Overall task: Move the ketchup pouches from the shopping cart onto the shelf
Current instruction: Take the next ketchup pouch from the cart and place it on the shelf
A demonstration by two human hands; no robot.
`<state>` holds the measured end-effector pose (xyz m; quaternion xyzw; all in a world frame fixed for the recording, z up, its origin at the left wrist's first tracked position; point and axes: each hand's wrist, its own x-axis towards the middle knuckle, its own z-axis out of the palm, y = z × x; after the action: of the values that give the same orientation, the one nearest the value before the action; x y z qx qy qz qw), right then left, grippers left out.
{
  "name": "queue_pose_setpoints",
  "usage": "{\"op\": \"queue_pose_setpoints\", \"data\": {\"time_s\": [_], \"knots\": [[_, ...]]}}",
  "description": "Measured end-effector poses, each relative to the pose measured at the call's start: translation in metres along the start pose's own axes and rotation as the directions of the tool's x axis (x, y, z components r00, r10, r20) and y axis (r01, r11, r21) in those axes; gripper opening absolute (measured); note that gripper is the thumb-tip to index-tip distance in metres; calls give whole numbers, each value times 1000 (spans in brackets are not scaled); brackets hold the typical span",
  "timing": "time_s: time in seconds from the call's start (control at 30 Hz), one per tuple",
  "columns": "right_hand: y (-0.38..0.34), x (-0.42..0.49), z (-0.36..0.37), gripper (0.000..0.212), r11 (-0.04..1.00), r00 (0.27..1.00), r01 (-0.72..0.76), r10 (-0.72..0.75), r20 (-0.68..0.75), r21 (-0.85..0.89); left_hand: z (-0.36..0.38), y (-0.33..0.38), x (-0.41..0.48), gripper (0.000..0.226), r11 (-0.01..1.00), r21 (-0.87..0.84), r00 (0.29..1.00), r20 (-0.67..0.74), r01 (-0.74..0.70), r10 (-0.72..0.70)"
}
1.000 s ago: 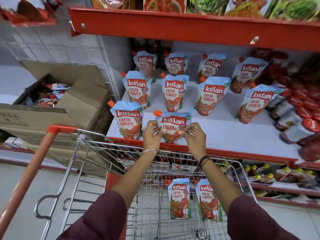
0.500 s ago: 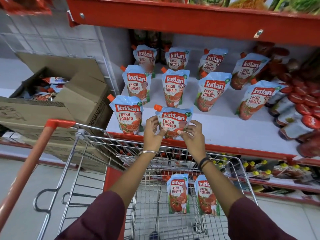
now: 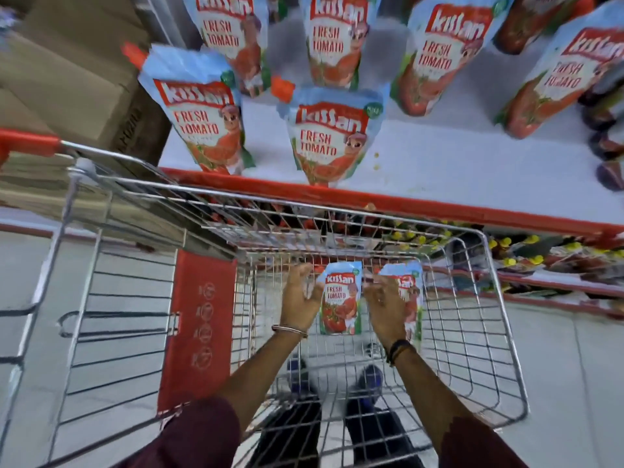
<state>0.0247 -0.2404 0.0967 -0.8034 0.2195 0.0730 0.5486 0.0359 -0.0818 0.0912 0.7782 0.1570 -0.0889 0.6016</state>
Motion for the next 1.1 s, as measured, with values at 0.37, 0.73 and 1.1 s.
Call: {"op": "queue_pose_setpoints", "data": {"time_s": [0.37, 0.73, 1.1], "knots": [[107, 60, 33, 44, 904, 851, -354, 418, 319, -241, 49, -116, 32, 43, 913, 209, 933, 7, 351, -360], [120, 80, 44, 17, 935, 894, -329, 354, 274, -133, 52, -134, 69, 29, 802, 24, 783, 202, 596, -588], [63, 40, -1, 22, 942, 903, -299, 330, 273, -149, 33, -75, 20, 37, 884, -92, 884, 144, 459, -444]]}}
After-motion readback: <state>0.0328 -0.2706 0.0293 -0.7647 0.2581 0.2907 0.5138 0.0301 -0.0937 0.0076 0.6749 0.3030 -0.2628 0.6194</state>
